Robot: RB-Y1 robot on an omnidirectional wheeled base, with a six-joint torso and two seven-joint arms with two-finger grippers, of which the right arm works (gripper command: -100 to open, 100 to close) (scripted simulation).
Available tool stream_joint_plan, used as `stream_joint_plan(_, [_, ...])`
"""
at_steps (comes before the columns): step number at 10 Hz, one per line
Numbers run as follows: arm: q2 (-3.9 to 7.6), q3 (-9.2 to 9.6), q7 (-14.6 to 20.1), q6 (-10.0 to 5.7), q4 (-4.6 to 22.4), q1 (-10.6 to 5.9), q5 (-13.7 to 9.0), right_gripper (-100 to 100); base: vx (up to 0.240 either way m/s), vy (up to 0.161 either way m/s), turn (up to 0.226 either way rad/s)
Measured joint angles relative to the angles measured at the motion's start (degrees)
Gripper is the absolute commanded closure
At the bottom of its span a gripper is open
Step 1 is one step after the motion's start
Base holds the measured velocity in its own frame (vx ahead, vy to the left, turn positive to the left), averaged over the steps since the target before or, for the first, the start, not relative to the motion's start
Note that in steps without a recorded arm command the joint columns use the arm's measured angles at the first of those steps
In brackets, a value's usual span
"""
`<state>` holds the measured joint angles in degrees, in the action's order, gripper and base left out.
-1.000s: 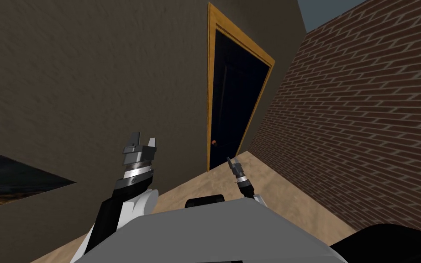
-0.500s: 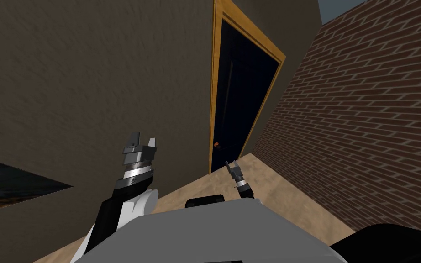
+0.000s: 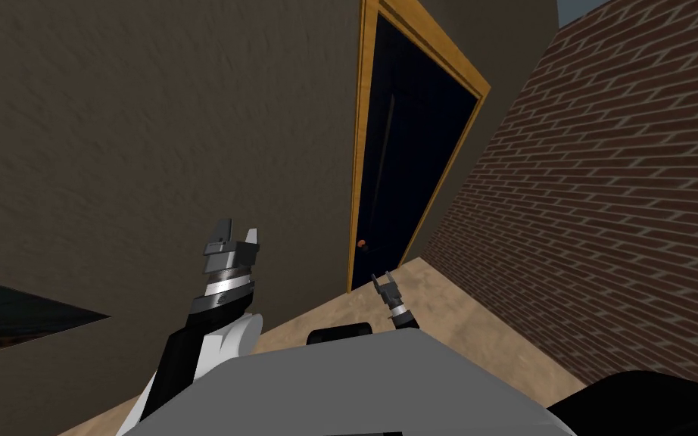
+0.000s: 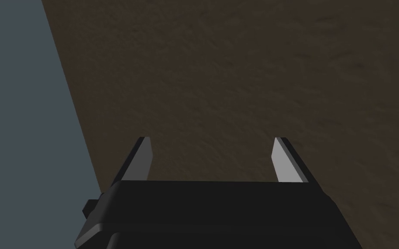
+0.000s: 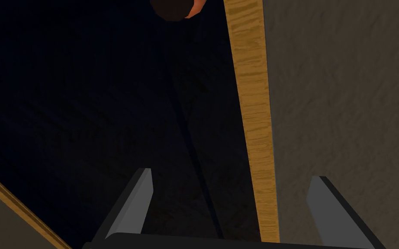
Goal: Pull the door open
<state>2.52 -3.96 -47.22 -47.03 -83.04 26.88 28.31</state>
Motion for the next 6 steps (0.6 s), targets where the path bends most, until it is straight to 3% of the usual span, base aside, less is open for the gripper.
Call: stream_joint_plan(6, [-1.10,-0.32,-5.85,-2.26,4.84,0.22,3.12,-100,0.094,-0.031,0.032])
